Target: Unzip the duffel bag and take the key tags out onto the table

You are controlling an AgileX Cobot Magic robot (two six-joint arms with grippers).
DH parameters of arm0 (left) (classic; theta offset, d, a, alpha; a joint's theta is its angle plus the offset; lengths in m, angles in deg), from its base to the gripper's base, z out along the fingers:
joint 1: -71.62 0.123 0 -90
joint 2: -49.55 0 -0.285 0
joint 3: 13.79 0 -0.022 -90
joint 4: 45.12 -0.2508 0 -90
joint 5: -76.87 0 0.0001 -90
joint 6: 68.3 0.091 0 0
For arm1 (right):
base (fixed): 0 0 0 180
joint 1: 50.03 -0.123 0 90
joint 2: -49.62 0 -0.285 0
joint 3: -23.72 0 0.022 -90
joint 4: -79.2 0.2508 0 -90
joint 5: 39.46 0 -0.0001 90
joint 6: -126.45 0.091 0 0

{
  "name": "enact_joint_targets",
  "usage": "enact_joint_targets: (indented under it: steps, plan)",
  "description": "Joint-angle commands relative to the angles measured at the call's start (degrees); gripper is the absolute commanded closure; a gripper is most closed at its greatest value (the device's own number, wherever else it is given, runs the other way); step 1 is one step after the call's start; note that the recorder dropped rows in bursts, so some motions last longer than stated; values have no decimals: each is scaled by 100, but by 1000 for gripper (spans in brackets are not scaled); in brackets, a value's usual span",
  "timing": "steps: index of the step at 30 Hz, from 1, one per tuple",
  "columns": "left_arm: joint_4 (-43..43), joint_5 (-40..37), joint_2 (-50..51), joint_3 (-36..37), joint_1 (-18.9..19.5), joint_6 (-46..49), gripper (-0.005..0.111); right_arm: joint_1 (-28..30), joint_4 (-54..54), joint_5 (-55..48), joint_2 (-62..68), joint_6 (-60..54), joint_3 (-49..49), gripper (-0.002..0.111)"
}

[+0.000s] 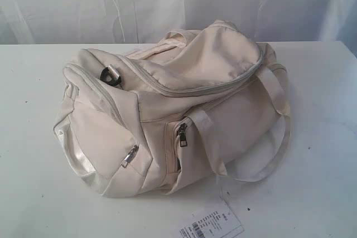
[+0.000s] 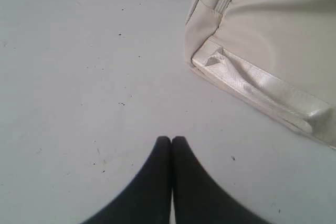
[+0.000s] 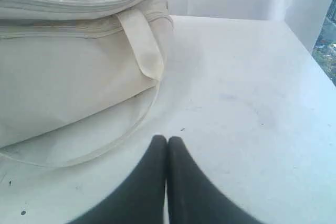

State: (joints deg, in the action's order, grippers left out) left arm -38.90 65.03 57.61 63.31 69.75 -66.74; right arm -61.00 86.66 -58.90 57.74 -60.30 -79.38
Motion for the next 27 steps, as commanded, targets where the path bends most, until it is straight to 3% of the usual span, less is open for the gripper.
enact_joint_targets:
  steps: [1,18,20,24,27]
  plan:
    - [41,-19,-27,12,-6,-4,107,18,-18,15,-33,-8,32,108]
    - [41,245,-27,12,-6,-4,107,18,-18,15,-33,-8,32,108]
    - [41,-81,-27,-397,-6,-4,107,18,-18,15,-33,-8,32,108]
    - [41,-1562,-27,-1953,-6,-4,107,18,-18,15,-33,-8,32,108]
    - [41,-1882,-27,-2745,-6,-4,107,18,-18,15,-33,-8,32,108]
